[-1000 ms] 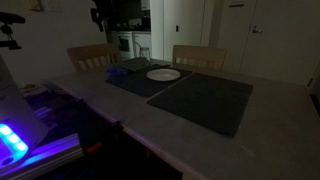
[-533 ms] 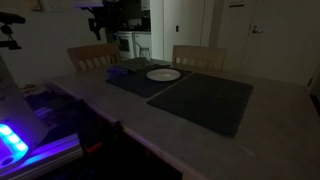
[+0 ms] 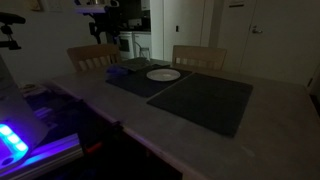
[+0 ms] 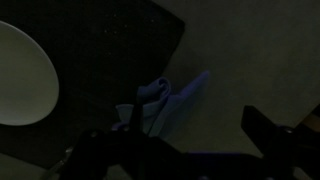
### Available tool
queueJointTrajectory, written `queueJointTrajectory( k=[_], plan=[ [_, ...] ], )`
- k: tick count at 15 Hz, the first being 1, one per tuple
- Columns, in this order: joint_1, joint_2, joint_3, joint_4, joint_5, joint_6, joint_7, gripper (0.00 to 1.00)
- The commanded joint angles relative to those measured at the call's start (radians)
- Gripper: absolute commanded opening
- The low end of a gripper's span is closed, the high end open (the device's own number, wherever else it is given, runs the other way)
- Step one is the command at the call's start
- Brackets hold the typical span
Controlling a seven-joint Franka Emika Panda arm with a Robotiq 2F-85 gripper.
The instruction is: Use the towel to wipe the plate
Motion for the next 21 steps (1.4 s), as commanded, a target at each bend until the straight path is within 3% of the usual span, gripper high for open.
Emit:
queueJointTrajectory(
  k=[1,6,10,13,19,20,21],
  plan=[
    [-0.003,0.122,-0.002,0.066,-0.015,0.045,-0.046,1.00],
    [0.009,0.280,-0.026,0.126,-0.083,0.167,-0.030,1.00],
    [0.077,0.393,-0.135,0.181,-0.236,0.352,0.136,1.00],
    [0.122,0.458,-0.192,0.218,-0.259,0.391,0.181,1.00],
    [0.171,0.513,-0.212,0.216,-0.234,0.417,0.210,1.00],
    [0.174,0.515,-0.215,0.215,-0.234,0.415,0.209,0.93],
    [0.174,0.516,-0.215,0.211,-0.232,0.415,0.206,0.72]
  ],
)
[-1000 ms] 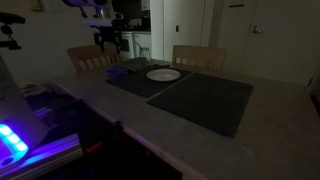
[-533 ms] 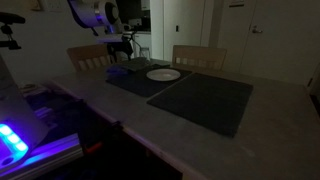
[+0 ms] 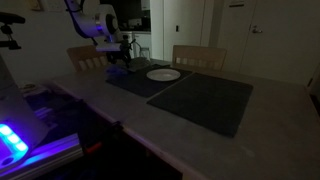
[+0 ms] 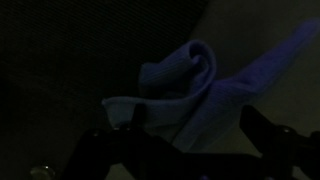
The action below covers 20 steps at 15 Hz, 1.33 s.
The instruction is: Use the towel to wipe the plate
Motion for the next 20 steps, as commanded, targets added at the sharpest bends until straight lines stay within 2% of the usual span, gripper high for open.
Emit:
queueJointTrajectory(
  k=[1,3,9,10,11,13,16,20],
  plan=[
    [0.016,0.017,-0.019,0.003,0.008,0.018,-0.001,0.69],
    [-0.009,0.012,0.005,0.001,0.025,0.000,-0.029,0.60],
    [-0.135,-0.043,0.109,0.003,0.105,-0.098,-0.191,0.18],
    [-0.165,-0.058,0.133,0.013,0.126,-0.161,-0.232,0.10],
    [-0.167,-0.079,0.123,0.022,0.126,-0.232,-0.242,0.04],
    [-0.184,-0.120,0.114,0.047,0.122,-0.388,-0.277,0.00],
    [-0.193,-0.169,0.077,0.101,0.073,-0.594,-0.303,0.02],
    [-0.208,-0.200,0.032,0.155,-0.042,-0.727,-0.313,0.02]
  ],
)
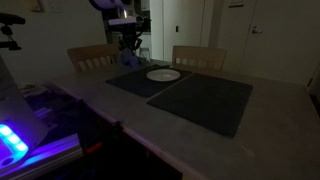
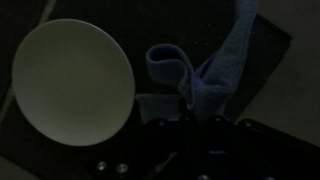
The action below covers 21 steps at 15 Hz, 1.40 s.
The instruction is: Use the towel to wipe the plate
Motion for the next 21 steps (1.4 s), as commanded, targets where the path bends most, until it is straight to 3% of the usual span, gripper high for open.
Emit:
queueJointTrajectory(
  k=[1,5,10,15,21],
  plan=[
    [-0.023,-0.020,-0.032,0.040,-0.096,-0.098,-0.033,0.02],
    [-0.064,-0.018,-0.074,0.034,-0.178,-0.053,-0.037,0.02],
    [-0.133,-0.006,-0.109,0.020,-0.176,0.015,-0.040,0.02],
    [-0.150,-0.001,-0.162,-0.066,-0.227,0.280,0.059,0.02],
    [-0.103,0.040,-0.245,-0.164,-0.333,0.537,0.253,0.02]
  ],
)
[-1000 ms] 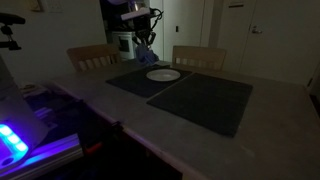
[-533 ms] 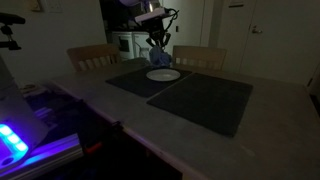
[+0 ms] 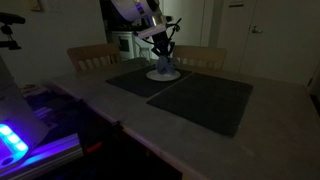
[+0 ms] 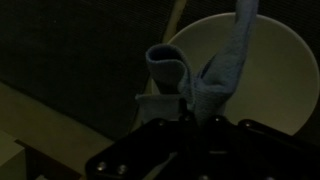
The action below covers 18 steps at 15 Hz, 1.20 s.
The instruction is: Use the towel to wipe the plate
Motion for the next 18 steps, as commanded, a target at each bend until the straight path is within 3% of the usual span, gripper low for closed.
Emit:
queueJointTrajectory(
  k=[1,4,6,14,18],
  plan=[
    [0.055,0.023,-0.079,-0.051,-0.088,0.112,0.113,0.02],
    [0.120,0.047,-0.161,-0.055,-0.228,0.130,0.232,0.02],
    [0.120,0.056,-0.152,-0.065,-0.247,0.137,0.278,0.02],
    [0.073,0.072,-0.007,-0.145,0.034,0.179,0.174,0.02],
    [0.104,0.067,-0.002,-0.155,0.133,0.227,0.152,0.02]
  ],
)
